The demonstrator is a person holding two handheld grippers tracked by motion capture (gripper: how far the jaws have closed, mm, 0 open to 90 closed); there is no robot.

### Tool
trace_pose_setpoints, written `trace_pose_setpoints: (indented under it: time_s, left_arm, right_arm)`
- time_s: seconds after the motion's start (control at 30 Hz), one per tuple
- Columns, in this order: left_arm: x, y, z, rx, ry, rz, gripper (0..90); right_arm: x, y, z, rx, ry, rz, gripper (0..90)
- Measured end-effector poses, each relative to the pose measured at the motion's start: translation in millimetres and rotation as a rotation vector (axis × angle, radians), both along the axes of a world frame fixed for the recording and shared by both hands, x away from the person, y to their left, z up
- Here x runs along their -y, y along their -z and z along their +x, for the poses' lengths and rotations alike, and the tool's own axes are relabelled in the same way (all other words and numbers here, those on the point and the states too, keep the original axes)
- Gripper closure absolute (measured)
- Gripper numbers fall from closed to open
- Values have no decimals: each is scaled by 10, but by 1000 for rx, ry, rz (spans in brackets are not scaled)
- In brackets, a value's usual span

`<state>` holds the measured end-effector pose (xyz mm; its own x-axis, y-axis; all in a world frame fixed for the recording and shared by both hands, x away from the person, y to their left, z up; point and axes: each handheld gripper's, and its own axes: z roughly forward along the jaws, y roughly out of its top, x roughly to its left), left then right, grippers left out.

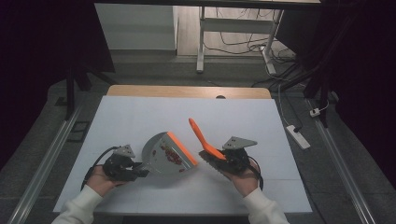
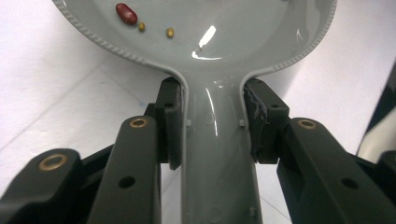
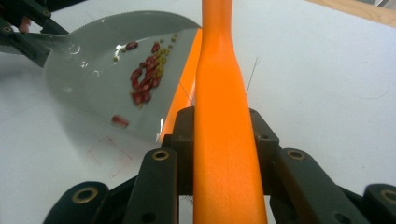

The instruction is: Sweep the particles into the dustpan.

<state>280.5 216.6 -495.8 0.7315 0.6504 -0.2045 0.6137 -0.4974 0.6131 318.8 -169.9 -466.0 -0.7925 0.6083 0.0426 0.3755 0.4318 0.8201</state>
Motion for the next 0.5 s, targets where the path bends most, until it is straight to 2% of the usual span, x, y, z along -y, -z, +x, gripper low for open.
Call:
trace_pose_setpoints:
  time_s: [0.1,0.17,0.5]
  left_arm:
    - [-45,-26,7,2,-50,-23,620]
    - [-67,-31,10,5,-73,-24,620]
    - [-144,-65,5,13,-138,-47,620]
  right_arm:
    - [42,-16,-8,9,4,2,699]
    - [68,-24,-11,11,6,4,700]
    - [194,-23,-10,6,13,8,700]
